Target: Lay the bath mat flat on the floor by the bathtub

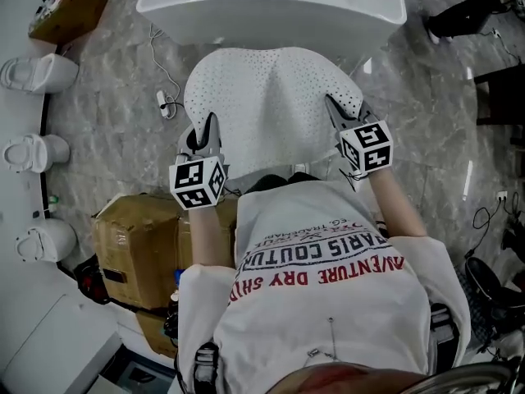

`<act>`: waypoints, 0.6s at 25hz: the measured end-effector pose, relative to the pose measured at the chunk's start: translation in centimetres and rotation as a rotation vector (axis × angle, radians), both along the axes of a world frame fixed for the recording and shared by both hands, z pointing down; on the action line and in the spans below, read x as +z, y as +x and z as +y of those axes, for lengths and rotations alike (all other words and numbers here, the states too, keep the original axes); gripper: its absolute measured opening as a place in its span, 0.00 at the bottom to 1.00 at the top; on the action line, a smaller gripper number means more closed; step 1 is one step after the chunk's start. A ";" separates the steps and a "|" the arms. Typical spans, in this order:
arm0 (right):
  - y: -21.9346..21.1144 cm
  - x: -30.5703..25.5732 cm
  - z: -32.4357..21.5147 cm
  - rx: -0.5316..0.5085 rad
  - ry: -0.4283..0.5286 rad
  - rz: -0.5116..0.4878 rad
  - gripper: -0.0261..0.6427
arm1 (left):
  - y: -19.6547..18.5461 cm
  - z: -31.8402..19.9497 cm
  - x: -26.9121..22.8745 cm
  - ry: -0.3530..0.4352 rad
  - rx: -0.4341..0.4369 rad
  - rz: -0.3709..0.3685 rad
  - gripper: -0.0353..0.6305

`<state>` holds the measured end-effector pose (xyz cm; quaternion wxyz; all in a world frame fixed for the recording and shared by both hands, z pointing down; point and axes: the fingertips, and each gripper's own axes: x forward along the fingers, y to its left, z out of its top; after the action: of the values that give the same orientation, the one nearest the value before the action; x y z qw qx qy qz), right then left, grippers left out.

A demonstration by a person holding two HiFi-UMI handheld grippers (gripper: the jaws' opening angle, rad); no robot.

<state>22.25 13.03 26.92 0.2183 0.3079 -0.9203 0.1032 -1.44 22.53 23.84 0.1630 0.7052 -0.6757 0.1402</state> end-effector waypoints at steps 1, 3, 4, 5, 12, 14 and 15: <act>-0.3 0.3 -1.0 -0.002 -0.008 0.004 0.06 | -0.3 -1.1 0.4 -0.012 0.002 -0.003 0.09; -0.9 1.1 -2.8 -0.005 -0.028 0.012 0.06 | -1.1 -3.0 1.2 -0.041 0.006 -0.005 0.09; -1.3 1.5 -3.6 -0.004 -0.038 0.017 0.06 | -1.6 -3.9 1.7 -0.056 0.009 -0.005 0.09; -1.7 1.9 -4.4 -0.001 -0.048 0.023 0.06 | -2.1 -4.9 2.2 -0.070 0.012 -0.003 0.09; -6.6 5.1 -11.1 0.041 -0.102 0.073 0.06 | -6.8 -13.6 5.7 -0.118 0.090 0.027 0.09; -8.0 6.0 -12.9 0.083 -0.130 0.084 0.06 | -8.3 -16.3 6.9 -0.134 0.132 0.037 0.09; -8.7 6.5 -13.8 0.106 -0.146 0.091 0.06 | -9.1 -17.6 7.5 -0.141 0.156 0.041 0.09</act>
<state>13.57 -0.72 33.45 0.2761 0.3438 -0.8818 0.1675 -10.51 4.97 31.36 0.2146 0.7449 -0.6039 0.1854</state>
